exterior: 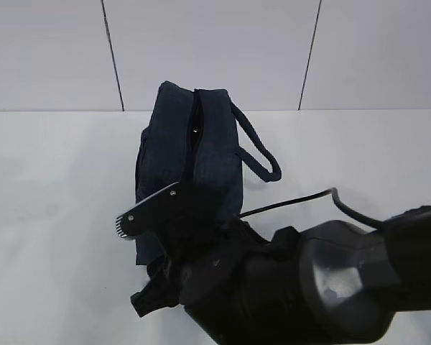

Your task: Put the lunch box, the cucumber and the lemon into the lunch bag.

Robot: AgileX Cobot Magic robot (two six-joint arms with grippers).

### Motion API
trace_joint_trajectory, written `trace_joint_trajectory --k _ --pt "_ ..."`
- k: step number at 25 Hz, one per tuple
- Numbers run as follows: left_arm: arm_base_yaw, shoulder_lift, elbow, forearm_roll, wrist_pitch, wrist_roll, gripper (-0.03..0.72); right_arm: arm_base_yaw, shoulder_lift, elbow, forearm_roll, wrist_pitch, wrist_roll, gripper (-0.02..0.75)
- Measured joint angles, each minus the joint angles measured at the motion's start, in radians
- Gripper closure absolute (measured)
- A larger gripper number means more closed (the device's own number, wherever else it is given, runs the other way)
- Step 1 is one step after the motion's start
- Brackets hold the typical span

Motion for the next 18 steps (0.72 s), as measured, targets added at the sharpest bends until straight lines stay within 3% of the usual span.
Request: trace_joint_trajectory --k 13,18 --pt "0.000 0.000 0.000 0.000 0.000 0.000 0.380 0.000 0.000 -0.043 0.000 -0.009 0.000 0.297" --pt "0.000 0.000 0.000 0.000 0.000 0.000 0.380 0.000 0.000 -0.043 0.000 -0.012 0.000 0.402"
